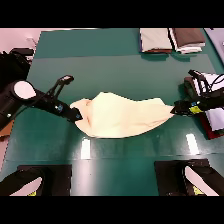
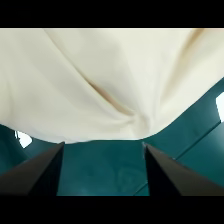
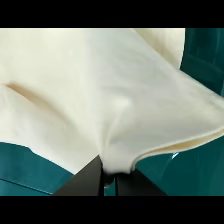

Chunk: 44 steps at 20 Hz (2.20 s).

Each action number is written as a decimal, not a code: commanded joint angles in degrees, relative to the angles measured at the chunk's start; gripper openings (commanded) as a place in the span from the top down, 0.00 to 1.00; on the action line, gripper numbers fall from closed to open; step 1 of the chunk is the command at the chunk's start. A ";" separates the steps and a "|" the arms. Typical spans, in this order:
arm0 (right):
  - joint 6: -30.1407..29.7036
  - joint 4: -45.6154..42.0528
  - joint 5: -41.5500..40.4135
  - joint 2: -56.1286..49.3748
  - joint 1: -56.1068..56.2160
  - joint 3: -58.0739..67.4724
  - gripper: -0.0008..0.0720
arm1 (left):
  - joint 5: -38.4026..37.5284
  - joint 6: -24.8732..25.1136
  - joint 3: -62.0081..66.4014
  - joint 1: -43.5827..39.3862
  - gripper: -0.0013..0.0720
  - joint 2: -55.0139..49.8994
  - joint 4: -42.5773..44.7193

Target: Fold the shirts.

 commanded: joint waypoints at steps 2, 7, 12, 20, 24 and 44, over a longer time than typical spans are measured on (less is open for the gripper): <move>0.04 0.44 -1.18 1.84 -1.51 -1.27 0.96 | 4.46 -0.59 7.91 5.62 0.19 -0.11 -0.57; 0.04 0.48 -1.77 -0.22 0.04 -1.27 0.96 | 6.51 -2.14 9.53 9.60 0.19 -9.20 -1.64; 0.07 0.46 -2.27 -4.68 5.20 -1.27 0.96 | 9.16 1.95 9.55 6.12 0.19 -22.69 -8.04; 1.18 0.44 -3.93 -6.36 7.48 -1.22 0.96 | 11.89 1.92 12.07 1.90 0.64 -25.18 -7.56; 1.16 0.44 -5.38 -4.35 7.04 -1.01 0.96 | 9.88 0.92 18.21 2.01 0.95 -23.26 -5.97; 2.03 0.35 10.80 6.40 -11.80 43.25 0.96 | 5.86 -8.68 54.18 6.12 0.95 11.91 15.72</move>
